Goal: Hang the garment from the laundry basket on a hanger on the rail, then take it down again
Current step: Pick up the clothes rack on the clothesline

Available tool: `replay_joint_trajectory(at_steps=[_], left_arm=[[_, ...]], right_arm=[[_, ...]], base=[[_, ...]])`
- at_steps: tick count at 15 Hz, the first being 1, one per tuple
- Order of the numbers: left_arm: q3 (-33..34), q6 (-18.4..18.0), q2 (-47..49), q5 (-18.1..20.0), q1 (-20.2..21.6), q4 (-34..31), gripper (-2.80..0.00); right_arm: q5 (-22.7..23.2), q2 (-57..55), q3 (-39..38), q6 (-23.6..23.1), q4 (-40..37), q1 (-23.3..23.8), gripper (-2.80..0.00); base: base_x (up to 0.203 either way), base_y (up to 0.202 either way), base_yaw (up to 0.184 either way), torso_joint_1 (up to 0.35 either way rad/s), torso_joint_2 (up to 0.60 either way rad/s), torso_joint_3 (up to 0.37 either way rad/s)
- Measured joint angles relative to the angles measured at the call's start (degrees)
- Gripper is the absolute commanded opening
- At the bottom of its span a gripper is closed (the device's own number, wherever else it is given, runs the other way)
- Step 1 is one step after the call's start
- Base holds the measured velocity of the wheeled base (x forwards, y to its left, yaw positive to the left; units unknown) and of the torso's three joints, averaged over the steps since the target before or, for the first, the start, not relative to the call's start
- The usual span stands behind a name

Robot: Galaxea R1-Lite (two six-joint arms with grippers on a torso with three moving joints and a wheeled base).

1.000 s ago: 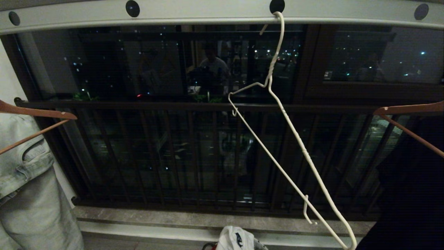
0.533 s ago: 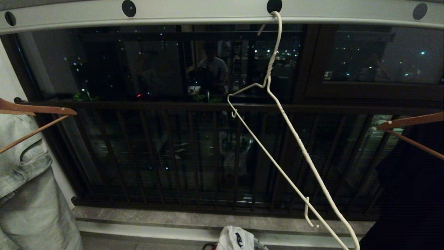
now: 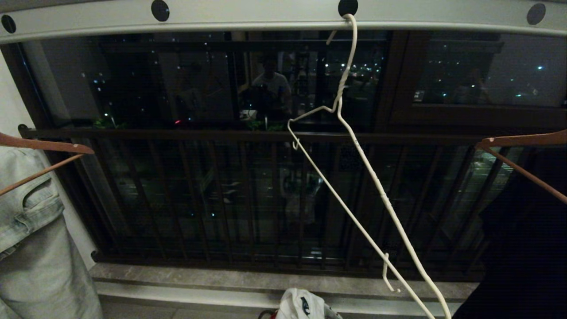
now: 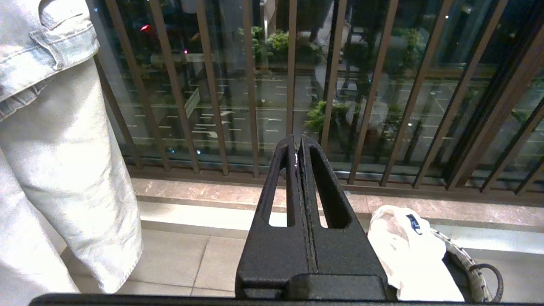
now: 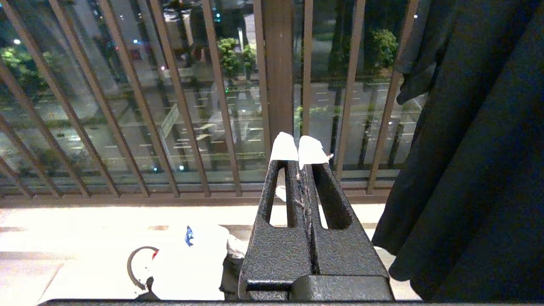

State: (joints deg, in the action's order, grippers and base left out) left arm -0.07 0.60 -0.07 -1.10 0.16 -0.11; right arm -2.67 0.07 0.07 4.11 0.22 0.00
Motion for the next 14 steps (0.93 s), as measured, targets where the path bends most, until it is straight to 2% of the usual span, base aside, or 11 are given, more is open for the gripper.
replay_joint_trajectory(at_steps=[3,5,7,9,12,14], left_arm=[[-0.6,0.7,0.0,0.0,0.0,0.1,-2.8],[-6.0,1.6,0.5,1.5,0.0,0.2,-2.8],[-13.5,2.3,3.8,6.3,0.0,0.1,-2.8],[-21.4,2.8,11.2,12.9,0.0,0.1,-2.8],[-33.1,3.1,26.5,22.1,-0.5,-0.1,-2.8],[-42.0,3.5,38.2,25.1,-3.8,-0.7,-2.8]], right_arm=[[0.0,0.0,0.0,0.0,0.0,0.0,-2.8],[0.0,0.0,0.0,0.0,0.0,0.0,-2.8],[0.0,0.0,0.0,0.0,0.0,0.0,-2.8],[0.0,0.0,0.0,0.0,0.0,0.0,-2.8],[0.0,0.0,0.0,0.0,0.0,0.0,-2.8],[0.0,0.0,0.0,0.0,0.0,0.0,-2.8]], base=[[0.0,0.0,0.0,0.0,0.0,0.0],[0.0,0.0,0.0,0.0,0.0,0.0],[0.0,0.0,0.0,0.0,0.0,0.0],[0.0,0.0,0.0,0.0,0.0,0.0],[0.0,0.0,0.0,0.0,0.0,0.0],[0.0,0.0,0.0,0.0,0.0,0.0]])
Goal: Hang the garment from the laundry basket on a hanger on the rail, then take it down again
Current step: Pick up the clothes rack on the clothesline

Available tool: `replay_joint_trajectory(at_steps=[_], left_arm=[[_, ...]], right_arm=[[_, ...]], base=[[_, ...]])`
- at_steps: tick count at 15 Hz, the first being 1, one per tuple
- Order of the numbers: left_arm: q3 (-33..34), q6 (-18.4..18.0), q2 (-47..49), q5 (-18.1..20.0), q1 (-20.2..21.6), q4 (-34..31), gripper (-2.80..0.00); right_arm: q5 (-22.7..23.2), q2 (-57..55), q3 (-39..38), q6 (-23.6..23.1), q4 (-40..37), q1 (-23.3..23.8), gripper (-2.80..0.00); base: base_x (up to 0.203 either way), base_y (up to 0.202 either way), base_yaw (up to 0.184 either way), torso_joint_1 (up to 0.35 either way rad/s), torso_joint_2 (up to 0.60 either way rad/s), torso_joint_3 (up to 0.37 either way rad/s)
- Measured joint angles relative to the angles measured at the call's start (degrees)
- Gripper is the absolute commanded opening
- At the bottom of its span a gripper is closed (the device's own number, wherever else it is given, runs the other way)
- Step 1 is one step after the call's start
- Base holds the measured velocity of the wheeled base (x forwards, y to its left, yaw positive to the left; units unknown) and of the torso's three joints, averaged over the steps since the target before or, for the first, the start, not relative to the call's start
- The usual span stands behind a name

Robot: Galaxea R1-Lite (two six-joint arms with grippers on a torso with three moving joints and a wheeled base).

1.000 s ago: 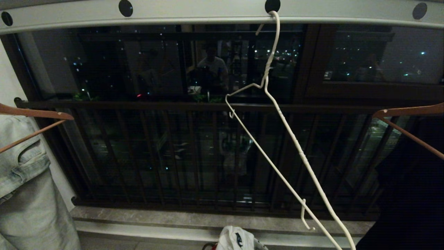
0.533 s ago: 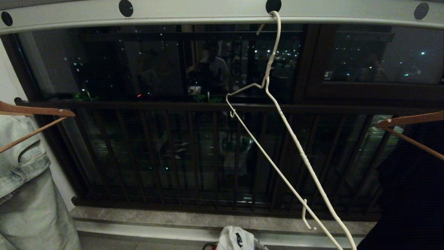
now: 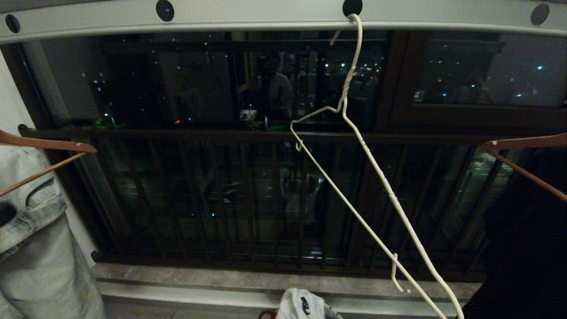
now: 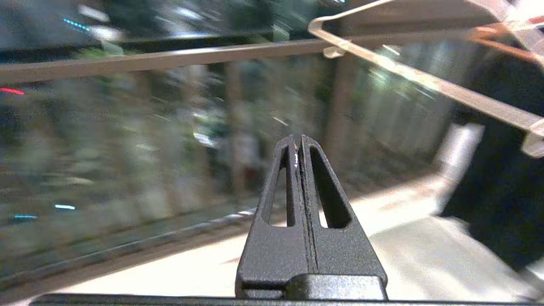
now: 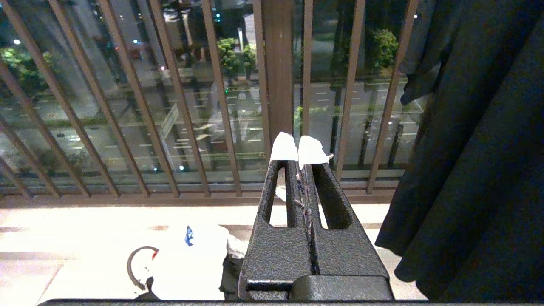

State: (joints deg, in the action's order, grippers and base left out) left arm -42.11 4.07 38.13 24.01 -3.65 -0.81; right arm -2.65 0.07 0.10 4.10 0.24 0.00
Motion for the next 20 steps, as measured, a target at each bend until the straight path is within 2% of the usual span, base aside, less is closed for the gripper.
replay_joint_trajectory(at_steps=[2,3,5,6,8,9,11,15,18,20], left_arm=[[-9.2,0.5,10.5,-3.0,-8.2,-1.8,-2.8],[-13.2,1.1,15.0,-6.3,-14.7,-2.6,-2.8],[-20.5,2.3,23.1,-16.2,-28.3,-3.7,-2.8],[-24.4,2.8,27.3,-22.3,-34.9,-4.3,-2.8],[-32.9,3.8,34.5,-34.0,-44.1,-7.7,-2.8],[-37.1,5.0,37.6,-38.9,-47.4,-10.7,0.0],[-44.6,8.6,42.6,-45.4,-52.3,-17.2,0.0],[-58.3,13.6,50.6,-53.1,-60.1,-28.2,0.0],[-67.8,17.3,56.8,-56.4,-64.4,-35.1,0.0],[-69.6,18.2,60.5,-57.7,-66.0,-35.3,0.0]], right_arm=[[0.0,0.0,0.0,0.0,0.0,0.0,-2.8],[0.0,0.0,0.0,0.0,0.0,0.0,-2.8],[0.0,0.0,0.0,0.0,0.0,0.0,-2.8],[0.0,0.0,0.0,0.0,0.0,0.0,-2.8],[0.0,0.0,0.0,0.0,0.0,0.0,-2.8],[0.0,0.0,0.0,0.0,0.0,0.0,-2.8],[0.0,0.0,0.0,0.0,0.0,0.0,-2.8],[0.0,0.0,0.0,0.0,0.0,0.0,-2.8],[0.0,0.0,0.0,0.0,0.0,0.0,-2.8],[0.0,0.0,0.0,0.0,0.0,0.0,-2.8]], base=[[0.0,0.0,0.0,0.0,0.0,0.0],[0.0,0.0,0.0,0.0,0.0,0.0],[0.0,0.0,0.0,0.0,0.0,0.0],[0.0,0.0,0.0,0.0,0.0,0.0],[0.0,0.0,0.0,0.0,0.0,0.0],[0.0,0.0,0.0,0.0,0.0,0.0],[0.0,0.0,0.0,0.0,0.0,0.0],[0.0,0.0,0.0,0.0,0.0,0.0],[0.0,0.0,0.0,0.0,0.0,0.0],[0.0,0.0,0.0,0.0,0.0,0.0]])
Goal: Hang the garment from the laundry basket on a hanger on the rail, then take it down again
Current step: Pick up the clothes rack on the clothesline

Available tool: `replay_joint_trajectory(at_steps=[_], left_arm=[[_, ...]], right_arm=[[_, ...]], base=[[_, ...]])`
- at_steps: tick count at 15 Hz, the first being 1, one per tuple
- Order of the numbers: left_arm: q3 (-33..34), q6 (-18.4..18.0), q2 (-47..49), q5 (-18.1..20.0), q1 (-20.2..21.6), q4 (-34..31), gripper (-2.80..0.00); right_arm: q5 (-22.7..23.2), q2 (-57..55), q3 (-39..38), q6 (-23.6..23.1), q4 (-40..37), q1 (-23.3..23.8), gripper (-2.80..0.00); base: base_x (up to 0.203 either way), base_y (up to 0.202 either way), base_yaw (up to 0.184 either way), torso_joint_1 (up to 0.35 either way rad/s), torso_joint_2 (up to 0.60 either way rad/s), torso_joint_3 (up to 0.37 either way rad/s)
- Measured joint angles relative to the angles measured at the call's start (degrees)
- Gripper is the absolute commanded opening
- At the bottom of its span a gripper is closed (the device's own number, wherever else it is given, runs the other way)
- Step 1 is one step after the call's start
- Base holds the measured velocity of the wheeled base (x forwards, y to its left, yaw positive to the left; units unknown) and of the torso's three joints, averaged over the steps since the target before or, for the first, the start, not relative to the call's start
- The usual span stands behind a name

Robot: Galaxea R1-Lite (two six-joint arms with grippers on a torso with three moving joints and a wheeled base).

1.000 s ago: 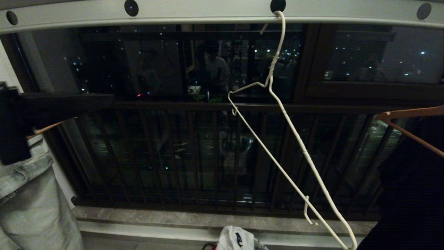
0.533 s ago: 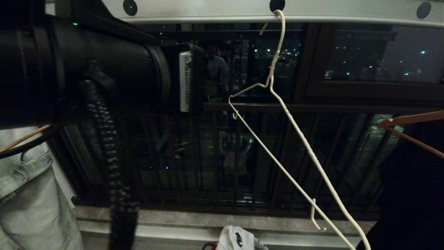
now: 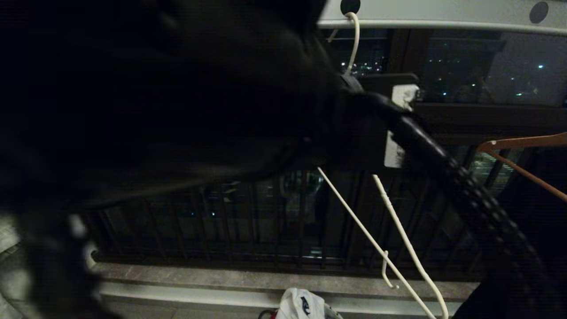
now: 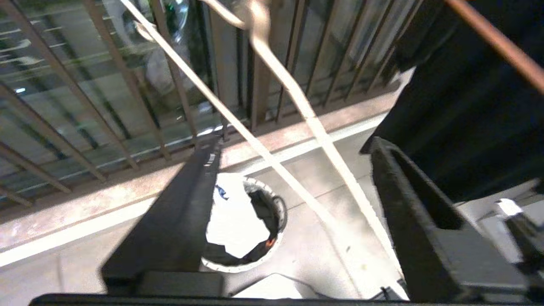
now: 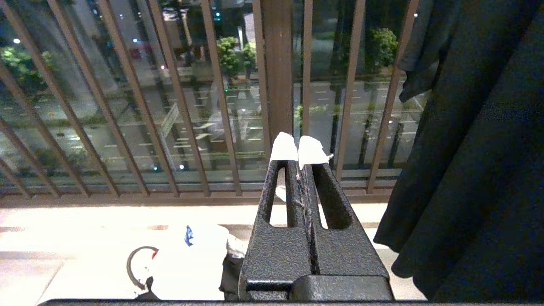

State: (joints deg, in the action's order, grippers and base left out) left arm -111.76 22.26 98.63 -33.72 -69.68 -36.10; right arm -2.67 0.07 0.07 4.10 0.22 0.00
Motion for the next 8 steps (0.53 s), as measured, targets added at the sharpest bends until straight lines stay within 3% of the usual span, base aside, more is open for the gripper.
replay_joint_trajectory(at_steps=[4,8], left_arm=[[-0.5,0.5,5.5,-3.6,-0.6,5.1,0.0],[-0.4,0.5,8.1,-8.4,0.6,5.5,0.0]], right_arm=[[0.0,0.0,0.0,0.0,0.0,0.0,-2.8],[0.0,0.0,0.0,0.0,0.0,0.0,-2.8]], base=[[0.0,0.0,0.0,0.0,0.0,0.0],[0.0,0.0,0.0,0.0,0.0,0.0]])
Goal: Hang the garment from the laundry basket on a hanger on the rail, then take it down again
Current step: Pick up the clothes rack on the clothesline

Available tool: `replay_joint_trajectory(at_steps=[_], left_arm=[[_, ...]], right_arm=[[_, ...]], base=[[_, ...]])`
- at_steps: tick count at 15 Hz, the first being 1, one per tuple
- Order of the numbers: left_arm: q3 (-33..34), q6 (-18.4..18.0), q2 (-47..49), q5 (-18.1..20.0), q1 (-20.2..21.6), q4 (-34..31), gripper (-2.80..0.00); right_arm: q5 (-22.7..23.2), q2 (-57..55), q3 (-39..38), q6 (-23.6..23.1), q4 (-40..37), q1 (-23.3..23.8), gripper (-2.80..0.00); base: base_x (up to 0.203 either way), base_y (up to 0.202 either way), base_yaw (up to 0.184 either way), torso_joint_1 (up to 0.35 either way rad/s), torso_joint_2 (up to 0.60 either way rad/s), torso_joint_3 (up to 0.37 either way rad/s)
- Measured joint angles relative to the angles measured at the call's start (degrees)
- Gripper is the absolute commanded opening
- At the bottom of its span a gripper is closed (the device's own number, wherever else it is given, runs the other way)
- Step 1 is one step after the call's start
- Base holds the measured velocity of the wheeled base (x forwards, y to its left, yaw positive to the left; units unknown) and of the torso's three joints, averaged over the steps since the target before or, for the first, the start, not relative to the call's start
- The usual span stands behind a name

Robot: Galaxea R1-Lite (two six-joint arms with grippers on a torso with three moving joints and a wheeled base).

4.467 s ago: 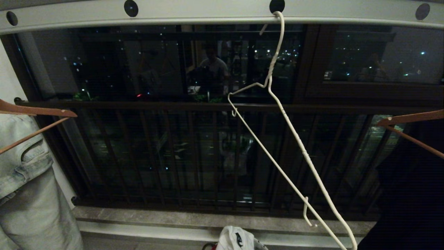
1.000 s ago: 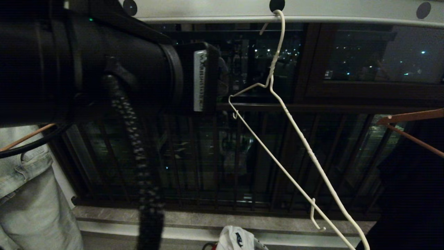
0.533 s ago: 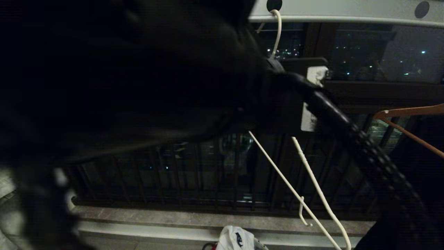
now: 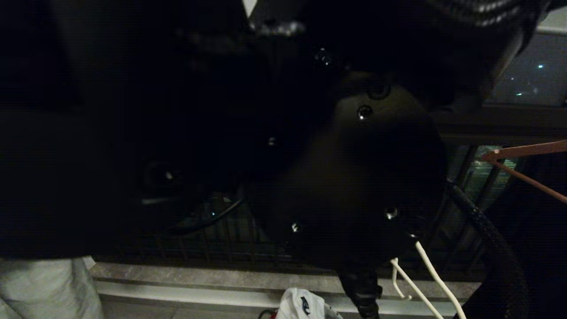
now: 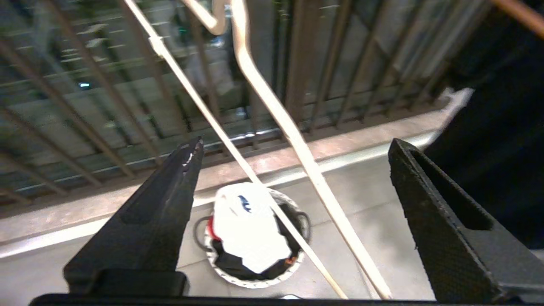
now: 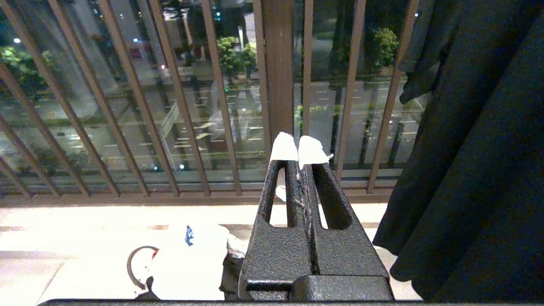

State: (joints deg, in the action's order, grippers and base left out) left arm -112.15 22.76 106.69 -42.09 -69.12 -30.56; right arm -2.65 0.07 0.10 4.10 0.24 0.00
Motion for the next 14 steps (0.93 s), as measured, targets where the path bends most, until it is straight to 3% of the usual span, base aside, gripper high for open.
replay_joint_trajectory(at_steps=[3,7,8,14], left_arm=[[1.5,1.3,0.2,-3.1,1.0,-0.1,0.0],[2.7,1.6,-0.3,-4.3,1.2,-0.2,0.0],[2.9,1.6,-0.3,-4.3,1.2,-0.2,-2.8],[3.0,1.6,0.1,-4.3,1.8,-0.1,-2.8]], right_arm=[[0.0,0.0,0.0,0.0,0.0,0.0,-2.8],[0.0,0.0,0.0,0.0,0.0,0.0,-2.8],[0.0,0.0,0.0,0.0,0.0,0.0,-2.8],[0.0,0.0,0.0,0.0,0.0,0.0,-2.8]], base=[[0.0,0.0,0.0,0.0,0.0,0.0],[0.0,0.0,0.0,0.0,0.0,0.0],[0.0,0.0,0.0,0.0,0.0,0.0],[0.0,0.0,0.0,0.0,0.0,0.0]])
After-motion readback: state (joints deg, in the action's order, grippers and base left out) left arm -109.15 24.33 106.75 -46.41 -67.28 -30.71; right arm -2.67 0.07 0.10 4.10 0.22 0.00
